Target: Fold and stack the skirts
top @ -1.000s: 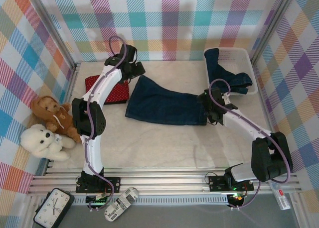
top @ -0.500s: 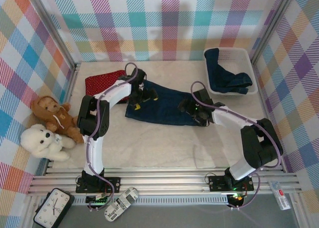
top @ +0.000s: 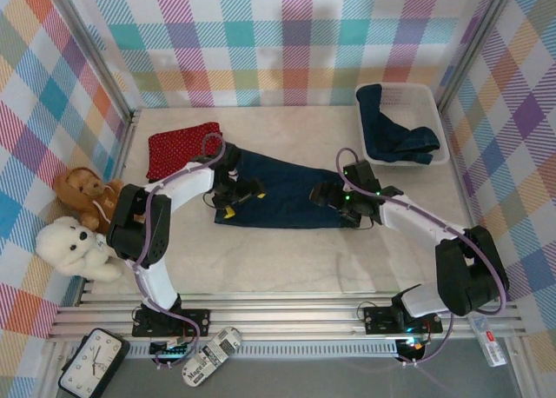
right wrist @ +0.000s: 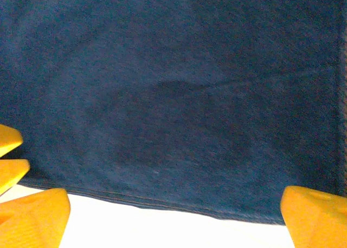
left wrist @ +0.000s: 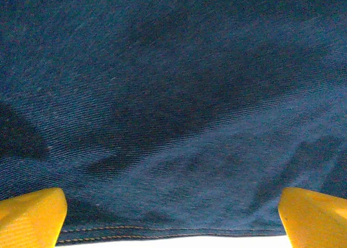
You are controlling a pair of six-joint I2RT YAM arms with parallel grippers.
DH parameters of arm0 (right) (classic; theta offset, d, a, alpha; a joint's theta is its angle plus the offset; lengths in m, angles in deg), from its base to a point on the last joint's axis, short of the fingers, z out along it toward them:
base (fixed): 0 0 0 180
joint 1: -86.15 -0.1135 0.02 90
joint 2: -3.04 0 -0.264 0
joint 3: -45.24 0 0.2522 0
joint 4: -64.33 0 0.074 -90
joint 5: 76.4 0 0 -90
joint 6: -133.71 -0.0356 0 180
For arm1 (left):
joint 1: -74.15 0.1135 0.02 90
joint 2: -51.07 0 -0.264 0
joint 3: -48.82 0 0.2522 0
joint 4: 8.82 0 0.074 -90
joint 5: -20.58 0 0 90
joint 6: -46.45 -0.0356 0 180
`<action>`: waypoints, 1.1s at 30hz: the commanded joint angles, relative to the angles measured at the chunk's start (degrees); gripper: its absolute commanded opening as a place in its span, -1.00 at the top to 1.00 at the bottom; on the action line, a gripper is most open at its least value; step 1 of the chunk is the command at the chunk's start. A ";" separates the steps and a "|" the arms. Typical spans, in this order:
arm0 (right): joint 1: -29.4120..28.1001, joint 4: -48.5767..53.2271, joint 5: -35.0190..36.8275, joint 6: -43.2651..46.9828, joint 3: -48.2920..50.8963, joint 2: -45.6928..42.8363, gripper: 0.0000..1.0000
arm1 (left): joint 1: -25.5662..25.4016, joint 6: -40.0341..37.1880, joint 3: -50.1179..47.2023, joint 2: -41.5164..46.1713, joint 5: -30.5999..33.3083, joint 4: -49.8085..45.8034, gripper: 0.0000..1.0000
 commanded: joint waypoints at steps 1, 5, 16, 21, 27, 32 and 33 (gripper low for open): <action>-0.37 -6.36 -1.39 0.53 -4.46 4.18 -0.98 | -0.26 -1.31 11.21 -2.67 -0.20 -1.43 -1.00; -0.67 -12.52 -2.18 0.53 -9.71 11.25 -0.98 | -0.09 -2.08 24.81 -12.97 0.71 -1.95 -1.00; -1.77 -21.23 8.27 0.28 -16.79 25.06 -1.00 | 2.71 0.38 42.54 -32.37 7.37 -2.19 -1.00; 0.35 -15.71 12.03 -2.99 -13.11 24.67 -0.99 | 4.11 3.85 34.93 -33.06 12.74 0.71 -1.00; 2.52 -12.68 14.68 -2.98 -5.98 19.05 -0.99 | 5.03 7.29 29.31 -32.49 11.78 2.42 -1.00; 2.93 -12.90 10.18 0.01 -1.66 13.48 -0.98 | 4.59 6.34 29.89 -29.43 4.91 3.22 -1.00; 2.89 -13.21 7.54 0.79 -0.90 12.03 -0.98 | 4.23 5.87 30.53 -28.12 3.13 3.04 -1.00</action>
